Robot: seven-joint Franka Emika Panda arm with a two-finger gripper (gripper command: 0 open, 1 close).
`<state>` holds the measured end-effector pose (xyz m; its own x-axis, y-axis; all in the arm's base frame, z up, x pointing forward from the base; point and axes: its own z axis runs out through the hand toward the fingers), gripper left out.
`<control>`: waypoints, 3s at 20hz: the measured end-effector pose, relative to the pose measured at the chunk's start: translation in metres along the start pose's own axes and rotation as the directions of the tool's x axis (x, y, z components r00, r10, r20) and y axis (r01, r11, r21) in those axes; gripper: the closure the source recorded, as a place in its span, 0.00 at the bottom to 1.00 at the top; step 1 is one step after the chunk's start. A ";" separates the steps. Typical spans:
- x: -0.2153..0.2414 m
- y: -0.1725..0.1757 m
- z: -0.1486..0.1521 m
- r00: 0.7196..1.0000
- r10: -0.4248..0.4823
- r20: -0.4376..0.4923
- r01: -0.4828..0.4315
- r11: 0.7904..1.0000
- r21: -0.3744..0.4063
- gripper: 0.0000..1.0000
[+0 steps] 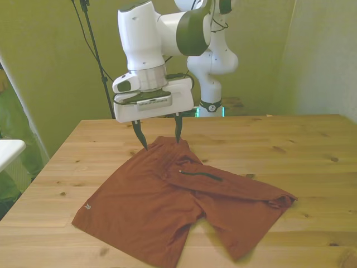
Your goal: Unfold the shorts
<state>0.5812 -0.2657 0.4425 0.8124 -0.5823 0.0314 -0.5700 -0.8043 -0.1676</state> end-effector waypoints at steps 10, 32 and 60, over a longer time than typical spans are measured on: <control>0.023 0.013 0.049 0.999 -0.002 0.048 0.001 1.000 0.026 0.00; 0.018 -0.002 0.088 0.994 -0.026 0.110 0.025 1.000 0.016 1.00; -0.155 -0.114 0.034 0.948 -0.311 0.062 0.315 0.946 -0.078 1.00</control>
<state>0.5245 -0.0802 0.4228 0.9554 -0.2945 0.0205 -0.2924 -0.9536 -0.0721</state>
